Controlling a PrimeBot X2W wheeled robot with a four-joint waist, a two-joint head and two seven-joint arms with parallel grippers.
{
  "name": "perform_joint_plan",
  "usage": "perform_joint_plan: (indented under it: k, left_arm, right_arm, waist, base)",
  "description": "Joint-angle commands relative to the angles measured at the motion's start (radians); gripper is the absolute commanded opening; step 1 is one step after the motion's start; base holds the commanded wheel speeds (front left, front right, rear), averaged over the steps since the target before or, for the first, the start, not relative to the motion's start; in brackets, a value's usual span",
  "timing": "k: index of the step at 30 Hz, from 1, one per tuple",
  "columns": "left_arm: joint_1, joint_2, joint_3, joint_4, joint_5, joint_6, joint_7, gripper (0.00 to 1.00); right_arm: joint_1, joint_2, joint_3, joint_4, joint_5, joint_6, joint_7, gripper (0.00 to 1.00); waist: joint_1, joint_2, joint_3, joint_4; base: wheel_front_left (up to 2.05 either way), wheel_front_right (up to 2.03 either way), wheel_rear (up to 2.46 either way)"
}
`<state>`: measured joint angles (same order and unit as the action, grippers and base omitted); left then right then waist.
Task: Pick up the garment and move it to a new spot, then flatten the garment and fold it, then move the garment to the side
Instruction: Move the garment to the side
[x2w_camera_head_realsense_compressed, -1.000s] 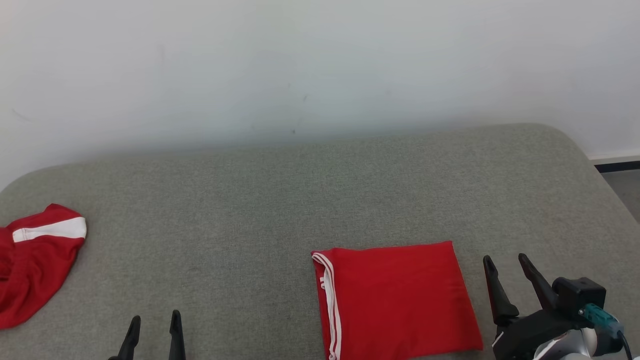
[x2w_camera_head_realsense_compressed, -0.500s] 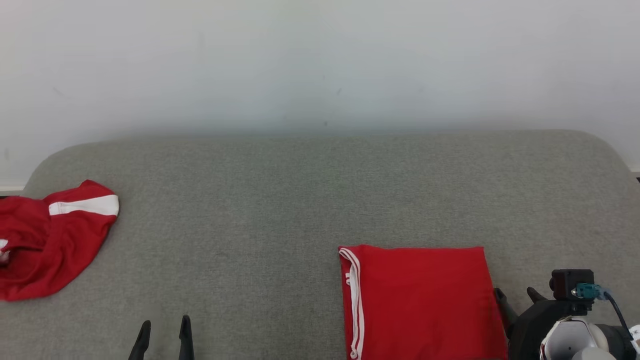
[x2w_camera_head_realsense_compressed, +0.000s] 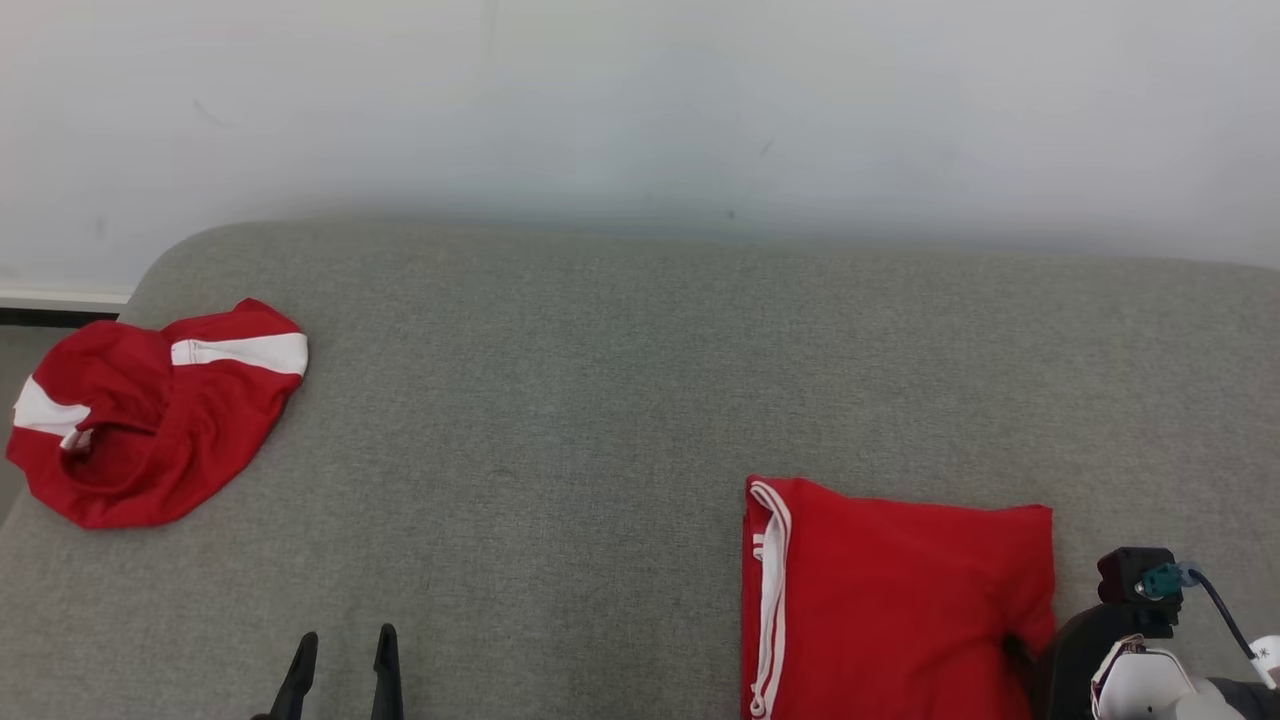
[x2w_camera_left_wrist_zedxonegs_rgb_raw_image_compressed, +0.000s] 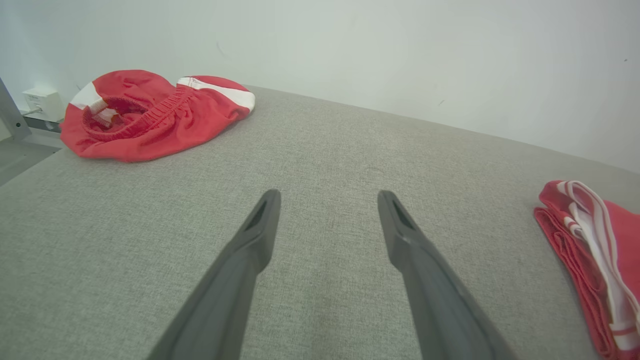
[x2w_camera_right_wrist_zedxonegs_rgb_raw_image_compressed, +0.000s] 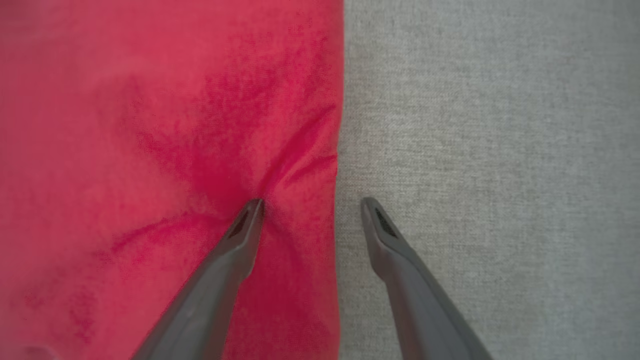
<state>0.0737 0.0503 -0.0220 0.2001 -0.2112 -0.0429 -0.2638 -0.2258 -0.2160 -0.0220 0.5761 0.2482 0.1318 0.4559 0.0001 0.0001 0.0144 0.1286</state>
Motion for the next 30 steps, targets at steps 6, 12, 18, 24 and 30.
perform_joint_plan:
  k: [6,12,18,24,30]
  left_arm:
    - [-0.013,0.0,-0.012,-0.022,0.007,0.007,0.0,1.0]
    - [-0.03,0.0,-0.019,-0.04,0.001,0.008,0.0,1.0]
    - [-0.053,0.0,-0.029,-0.06,-0.009,0.004,0.0,1.0]
    - [-0.078,0.0,-0.037,-0.084,-0.019,0.0,0.0,1.0]
    - [-0.134,0.0,-0.037,-0.106,-0.012,-0.018,0.0,1.0]
  right_arm:
    - [-0.018,0.019,0.002,0.027,-0.031,-0.002,0.087,1.0]
    - [-0.058,-0.025,0.047,0.017,-0.041,-0.002,0.122,0.0]
    - [-0.142,-0.102,0.13,-0.024,-0.043,-0.002,0.133,0.0]
    - [-0.246,-0.177,0.222,-0.061,-0.025,-0.002,0.156,0.0]
    - [-0.371,-0.253,0.271,-0.071,-0.002,-0.002,0.151,0.0]
  waist:
    - [-0.0001,-0.0001,0.016,0.021]
    - [-0.0001,-0.0001,0.034,0.019]
    - [-0.0001,-0.0001,0.065,0.002]
    - [-0.0001,-0.0001,0.119,-0.046]
    - [-0.0001,-0.0001,0.196,-0.137]
  base:
    - [0.0,0.0,0.0]
    - [0.0,0.0,0.0]
    - [0.0,0.0,0.0]
    - [0.0,0.0,0.0]
    - [0.0,0.0,0.0]
